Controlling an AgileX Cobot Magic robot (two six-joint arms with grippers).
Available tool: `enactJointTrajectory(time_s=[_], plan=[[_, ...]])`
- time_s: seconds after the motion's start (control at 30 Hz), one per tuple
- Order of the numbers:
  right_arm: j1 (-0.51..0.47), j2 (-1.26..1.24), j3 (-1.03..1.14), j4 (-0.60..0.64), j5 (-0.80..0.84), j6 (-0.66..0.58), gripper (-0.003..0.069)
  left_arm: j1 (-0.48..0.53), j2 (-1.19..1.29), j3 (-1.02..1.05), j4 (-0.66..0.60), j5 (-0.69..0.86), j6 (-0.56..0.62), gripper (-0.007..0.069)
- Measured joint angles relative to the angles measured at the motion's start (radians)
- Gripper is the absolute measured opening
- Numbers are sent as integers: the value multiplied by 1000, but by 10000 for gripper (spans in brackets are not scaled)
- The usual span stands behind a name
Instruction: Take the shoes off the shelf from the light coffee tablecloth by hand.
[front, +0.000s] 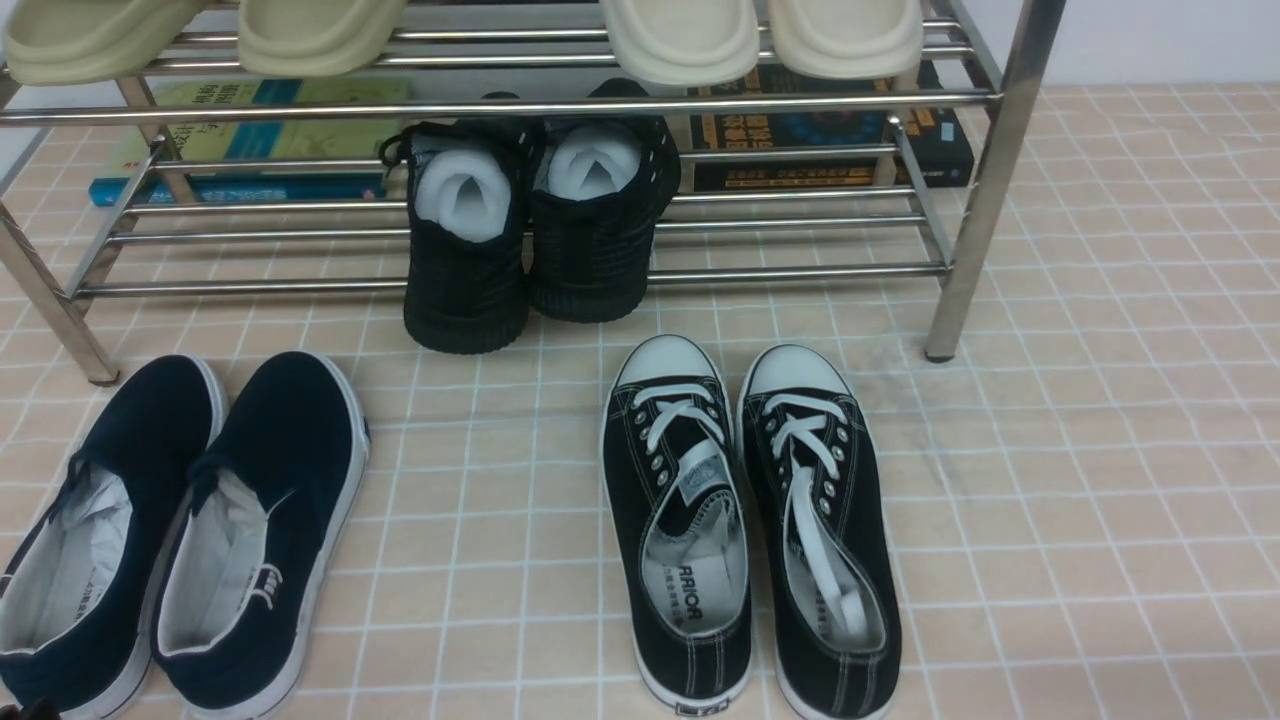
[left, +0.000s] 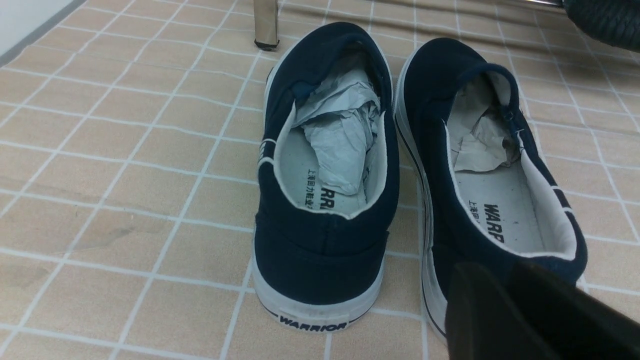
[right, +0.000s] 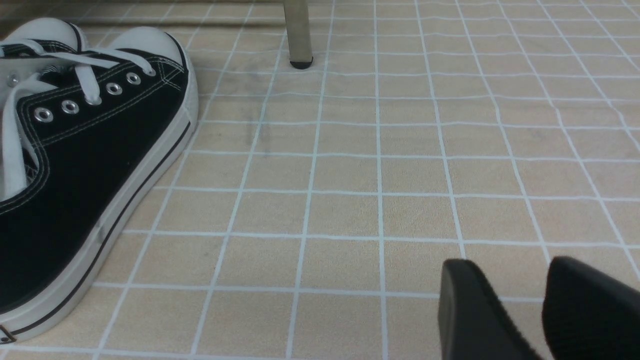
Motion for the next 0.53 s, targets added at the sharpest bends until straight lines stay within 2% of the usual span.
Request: enactJointTrajectory(time_s=[0.53], plan=[[0, 0, 0, 0, 0, 0, 240, 0, 0, 0, 0, 0, 0, 129]])
